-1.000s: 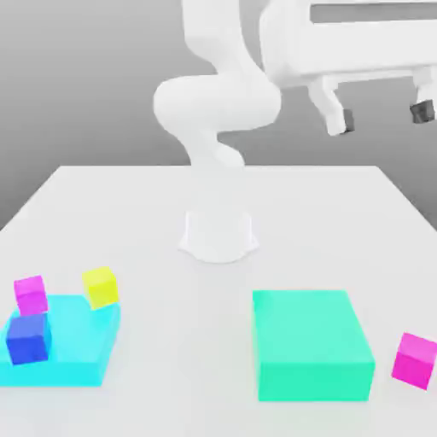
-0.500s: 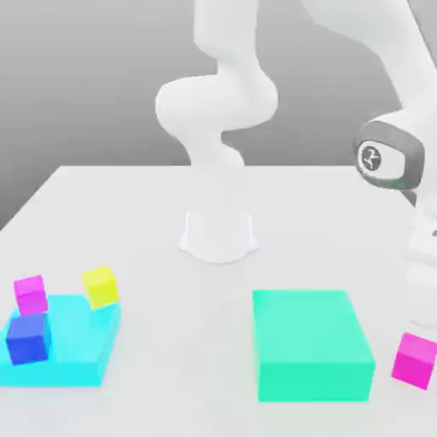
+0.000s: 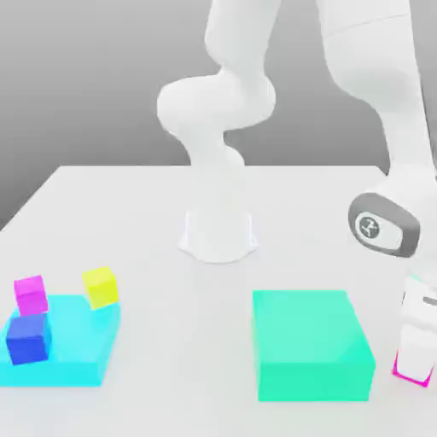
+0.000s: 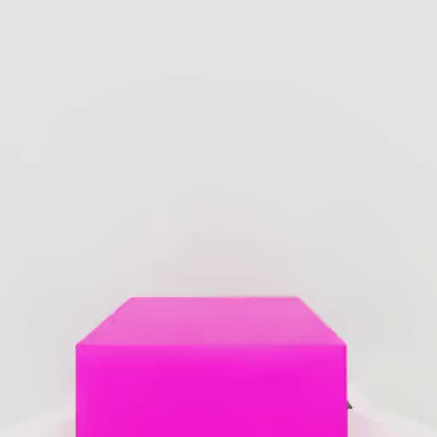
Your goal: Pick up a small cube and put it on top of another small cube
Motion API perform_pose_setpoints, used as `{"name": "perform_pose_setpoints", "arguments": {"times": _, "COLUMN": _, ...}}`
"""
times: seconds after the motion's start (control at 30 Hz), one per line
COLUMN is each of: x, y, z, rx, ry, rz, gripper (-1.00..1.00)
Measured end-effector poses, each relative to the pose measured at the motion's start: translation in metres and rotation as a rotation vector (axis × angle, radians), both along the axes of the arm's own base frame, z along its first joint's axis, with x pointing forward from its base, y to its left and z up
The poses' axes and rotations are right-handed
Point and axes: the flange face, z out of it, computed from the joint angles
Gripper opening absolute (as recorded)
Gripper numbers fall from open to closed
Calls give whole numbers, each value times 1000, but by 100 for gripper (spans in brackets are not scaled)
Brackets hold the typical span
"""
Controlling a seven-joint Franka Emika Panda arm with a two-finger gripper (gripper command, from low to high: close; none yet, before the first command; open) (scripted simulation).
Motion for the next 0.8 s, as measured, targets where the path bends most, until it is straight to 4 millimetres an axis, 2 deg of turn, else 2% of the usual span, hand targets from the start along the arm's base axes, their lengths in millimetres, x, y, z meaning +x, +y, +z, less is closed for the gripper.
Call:
{"name": "perform_pose_setpoints", "arguments": {"times": 0.07, "x": 3, "y": -6, "z": 24, "rx": -1, "ry": -1, "rz": -11, "gripper": -100}}
{"name": "perform_pose_setpoints", "arguments": {"times": 0.17, "x": 45, "y": -76, "z": 51, "rx": -15, "ry": -24, "rz": -132, "gripper": -100}}
{"name": "perform_pose_setpoints", "arguments": {"times": 0.27, "x": 71, "y": -149, "z": 70, "rx": -28, "ry": -39, "rz": -253, "gripper": -100}}
{"name": "perform_pose_setpoints", "arguments": {"times": 0.33, "x": 82, "y": -206, "z": 82, "rx": -35, "ry": -44, "rz": -348, "gripper": -100}}
{"name": "perform_pose_setpoints", "arguments": {"times": 0.43, "x": 85, "y": -320, "z": 99, "rx": -45, "ry": -47, "rz": -548, "gripper": -100}}
{"name": "perform_pose_setpoints", "arguments": {"times": 0.5, "x": 71, "y": -396, "z": 112, "rx": -48, "ry": -46, "rz": -680, "gripper": -100}}
{"name": "perform_pose_setpoints", "arguments": {"times": 0.57, "x": 42, "y": -472, "z": 123, "rx": -47, "ry": -40, "rz": -816, "gripper": -100}}
{"name": "perform_pose_setpoints", "arguments": {"times": 0.6, "x": 24, "y": -503, "z": 128, "rx": -43, "ry": -35, "rz": -871, "gripper": -100}}
{"name": "perform_pose_setpoints", "arguments": {"times": 0.7, "x": -28, "y": -568, "z": 134, "rx": -25, "ry": -19, "rz": -1002, "gripper": -100}}
{"name": "perform_pose_setpoints", "arguments": {"times": 0.77, "x": -71, "y": -607, "z": 134, "rx": -7, "ry": -6, "rz": -1101, "gripper": -100}}
{"name": "perform_pose_setpoints", "arguments": {"times": 0.8, "x": -81, "y": -615, "z": 131, "rx": 1, "ry": -2, "rz": -1125, "gripper": -100}}
